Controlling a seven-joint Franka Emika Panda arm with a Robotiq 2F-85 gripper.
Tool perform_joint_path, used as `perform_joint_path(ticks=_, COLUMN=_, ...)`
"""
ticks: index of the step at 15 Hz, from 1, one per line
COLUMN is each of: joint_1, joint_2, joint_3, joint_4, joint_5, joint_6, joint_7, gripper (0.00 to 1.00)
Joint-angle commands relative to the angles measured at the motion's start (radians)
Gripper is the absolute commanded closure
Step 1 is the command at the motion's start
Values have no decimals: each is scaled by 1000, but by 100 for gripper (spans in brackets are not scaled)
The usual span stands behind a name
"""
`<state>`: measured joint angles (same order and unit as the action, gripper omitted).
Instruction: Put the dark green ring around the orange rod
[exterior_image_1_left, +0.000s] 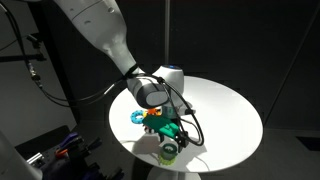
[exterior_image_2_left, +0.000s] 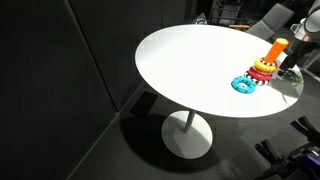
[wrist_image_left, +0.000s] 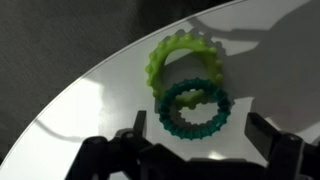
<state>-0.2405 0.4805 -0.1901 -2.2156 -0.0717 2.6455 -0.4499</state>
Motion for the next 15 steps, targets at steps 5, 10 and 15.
perform_joint_path(ticks=5, joint_1=-3, joint_2=28, joint_3=-8, joint_4=41, joint_5=-80, joint_6=-15, joint_7=90, gripper=51)
perform_joint_path(ticks=10, joint_1=10, joint_2=-16, joint_3=-19, joint_4=24, joint_5=-103, joint_6=-29, joint_7=134, gripper=55)
perform_joint_path(ticks=15, joint_1=28, joint_2=-100, joint_3=-29, joint_4=-5, joint_5=-131, joint_6=-38, joint_7=169, gripper=55)
